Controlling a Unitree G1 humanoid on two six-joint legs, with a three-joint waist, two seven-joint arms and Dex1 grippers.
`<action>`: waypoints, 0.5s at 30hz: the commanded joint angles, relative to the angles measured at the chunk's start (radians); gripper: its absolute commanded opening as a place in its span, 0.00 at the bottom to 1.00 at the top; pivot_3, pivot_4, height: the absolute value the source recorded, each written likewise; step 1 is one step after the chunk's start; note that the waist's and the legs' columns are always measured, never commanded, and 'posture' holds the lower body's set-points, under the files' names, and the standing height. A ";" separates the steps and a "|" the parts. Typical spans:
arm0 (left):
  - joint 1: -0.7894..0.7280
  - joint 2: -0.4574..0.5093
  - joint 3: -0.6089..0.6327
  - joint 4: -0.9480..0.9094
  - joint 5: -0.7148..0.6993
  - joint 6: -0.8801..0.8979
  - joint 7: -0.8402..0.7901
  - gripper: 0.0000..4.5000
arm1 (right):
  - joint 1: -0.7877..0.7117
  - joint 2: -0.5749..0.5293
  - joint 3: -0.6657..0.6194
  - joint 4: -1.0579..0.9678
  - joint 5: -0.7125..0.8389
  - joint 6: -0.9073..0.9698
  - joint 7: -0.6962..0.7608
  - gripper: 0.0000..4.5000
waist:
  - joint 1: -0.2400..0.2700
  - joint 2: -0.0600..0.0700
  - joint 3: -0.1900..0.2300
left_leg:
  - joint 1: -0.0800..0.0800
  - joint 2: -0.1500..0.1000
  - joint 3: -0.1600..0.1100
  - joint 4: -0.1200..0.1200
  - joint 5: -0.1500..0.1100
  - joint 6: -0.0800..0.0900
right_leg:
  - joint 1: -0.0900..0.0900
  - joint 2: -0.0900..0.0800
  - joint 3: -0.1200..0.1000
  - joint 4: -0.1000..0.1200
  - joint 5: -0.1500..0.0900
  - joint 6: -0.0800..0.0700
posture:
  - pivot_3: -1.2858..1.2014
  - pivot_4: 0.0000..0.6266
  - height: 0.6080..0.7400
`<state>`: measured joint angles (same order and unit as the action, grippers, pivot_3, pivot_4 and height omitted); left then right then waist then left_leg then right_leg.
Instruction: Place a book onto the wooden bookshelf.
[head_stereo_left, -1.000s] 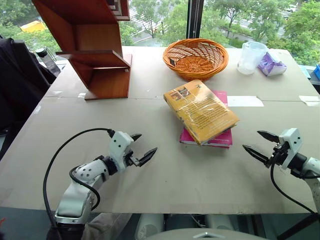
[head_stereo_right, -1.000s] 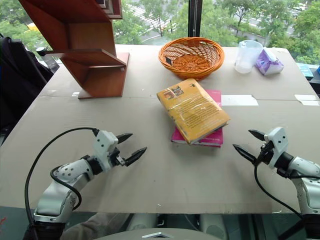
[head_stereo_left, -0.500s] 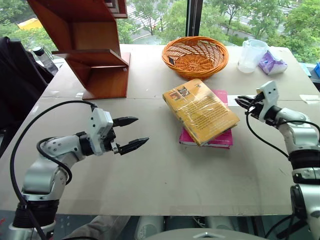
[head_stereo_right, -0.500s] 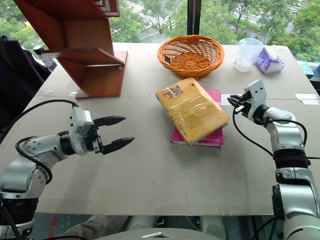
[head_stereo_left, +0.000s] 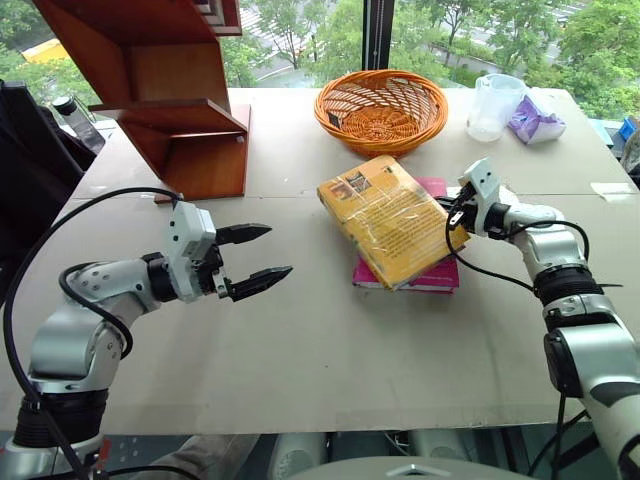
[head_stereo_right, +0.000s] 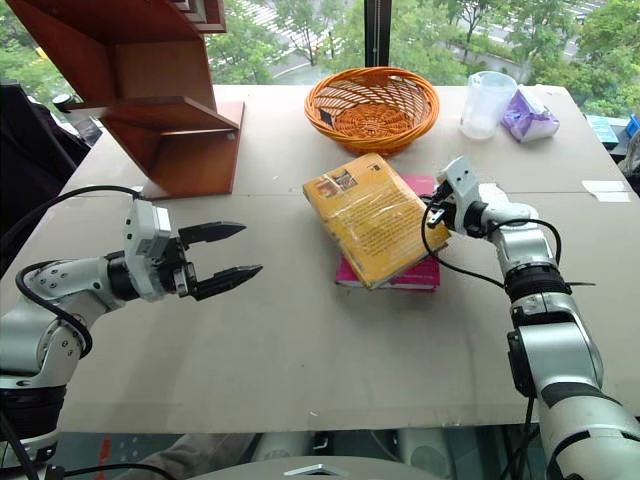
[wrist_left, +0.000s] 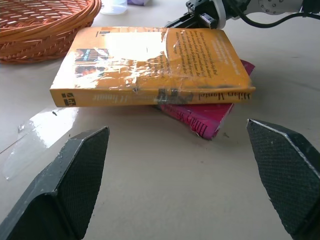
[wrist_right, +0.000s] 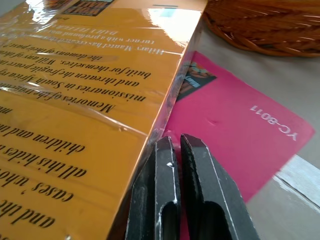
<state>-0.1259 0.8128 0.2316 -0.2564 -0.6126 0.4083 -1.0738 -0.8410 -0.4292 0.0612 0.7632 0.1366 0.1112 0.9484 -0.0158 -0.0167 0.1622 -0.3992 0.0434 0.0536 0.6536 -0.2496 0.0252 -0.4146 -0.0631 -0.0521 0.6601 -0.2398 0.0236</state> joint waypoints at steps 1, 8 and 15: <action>0.001 0.015 0.029 -0.030 -0.016 0.002 -0.004 1.00 | 0.003 0.019 0.020 -0.097 0.005 0.016 0.040 0.02 | 0.000 0.000 0.000 | 0.000 0.001 0.000 0.000 0.000 0.000 | 0.000 0.000 0.000 0.000 0.000 0.000 | 0.52 0.24 1.00; 0.032 0.014 0.044 -0.038 -0.023 0.016 0.006 1.00 | 0.040 0.054 0.048 -0.193 0.002 0.053 0.046 0.02 | 0.002 0.000 0.000 | 0.000 0.002 0.000 0.000 0.000 0.000 | 0.000 0.000 0.000 0.000 0.000 0.000 | 0.52 0.24 1.00; 0.009 -0.160 0.044 0.025 -0.177 0.321 0.303 1.00 | 0.097 -0.019 -0.024 -0.272 0.016 0.056 -0.013 0.02 | 0.010 0.001 0.000 | 0.000 0.002 0.000 0.000 0.000 0.000 | 0.000 -0.001 0.000 0.001 0.000 0.000 | 0.52 0.24 1.00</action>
<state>-0.1018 0.6839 0.2554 -0.2504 -0.7161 0.6239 -0.8667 -0.7544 -0.4131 0.0920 0.5612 0.1293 0.1696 0.9448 -0.0056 -0.0161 0.1626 -0.3994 0.0447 0.0531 0.6544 -0.2496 0.0252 -0.4143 -0.0653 -0.0526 0.6608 -0.2396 0.0240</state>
